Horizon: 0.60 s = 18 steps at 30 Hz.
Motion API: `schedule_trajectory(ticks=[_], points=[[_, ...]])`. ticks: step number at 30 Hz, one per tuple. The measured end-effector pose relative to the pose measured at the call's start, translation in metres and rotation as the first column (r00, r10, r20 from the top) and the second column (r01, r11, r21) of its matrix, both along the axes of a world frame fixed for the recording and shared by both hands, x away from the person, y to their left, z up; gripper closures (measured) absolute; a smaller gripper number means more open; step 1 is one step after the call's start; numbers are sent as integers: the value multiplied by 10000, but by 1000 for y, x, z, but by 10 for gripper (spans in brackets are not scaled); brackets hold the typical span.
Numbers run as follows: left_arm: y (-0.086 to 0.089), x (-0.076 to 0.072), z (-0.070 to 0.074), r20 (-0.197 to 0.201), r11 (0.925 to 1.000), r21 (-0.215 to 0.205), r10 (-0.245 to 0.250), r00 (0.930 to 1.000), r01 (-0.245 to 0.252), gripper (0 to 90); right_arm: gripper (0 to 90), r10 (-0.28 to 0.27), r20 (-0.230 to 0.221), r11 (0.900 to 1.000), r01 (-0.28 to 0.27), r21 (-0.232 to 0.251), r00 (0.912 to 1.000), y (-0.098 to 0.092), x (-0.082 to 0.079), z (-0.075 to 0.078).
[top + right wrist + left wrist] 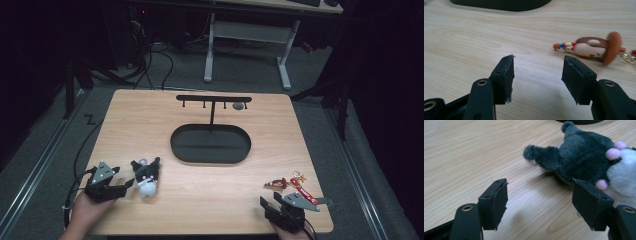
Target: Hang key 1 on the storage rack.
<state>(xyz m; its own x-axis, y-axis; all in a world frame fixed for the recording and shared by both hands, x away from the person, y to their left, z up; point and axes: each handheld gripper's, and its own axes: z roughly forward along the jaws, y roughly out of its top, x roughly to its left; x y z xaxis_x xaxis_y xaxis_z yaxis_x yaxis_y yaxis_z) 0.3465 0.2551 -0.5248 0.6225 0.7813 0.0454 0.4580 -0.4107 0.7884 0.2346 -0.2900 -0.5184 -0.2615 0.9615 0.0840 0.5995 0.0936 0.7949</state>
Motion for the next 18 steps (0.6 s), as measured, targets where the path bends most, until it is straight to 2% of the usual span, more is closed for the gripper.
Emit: schedule_trajectory(ticks=[5,13,18], points=[[1,2,1,21,10000,-14,-18,10000,18,289,434,-249,-17,9996,249,127,9997,-4,-1,1],[2,2,3,80,9998,-173,74,9999,-72,290,436,-276,-83,9995,277,164,9996,-5,-1,0],[-2,4,2,67,10000,-78,-27,10000,27,291,507,-485,-98,9984,488,297,9988,-11,-6,2]])
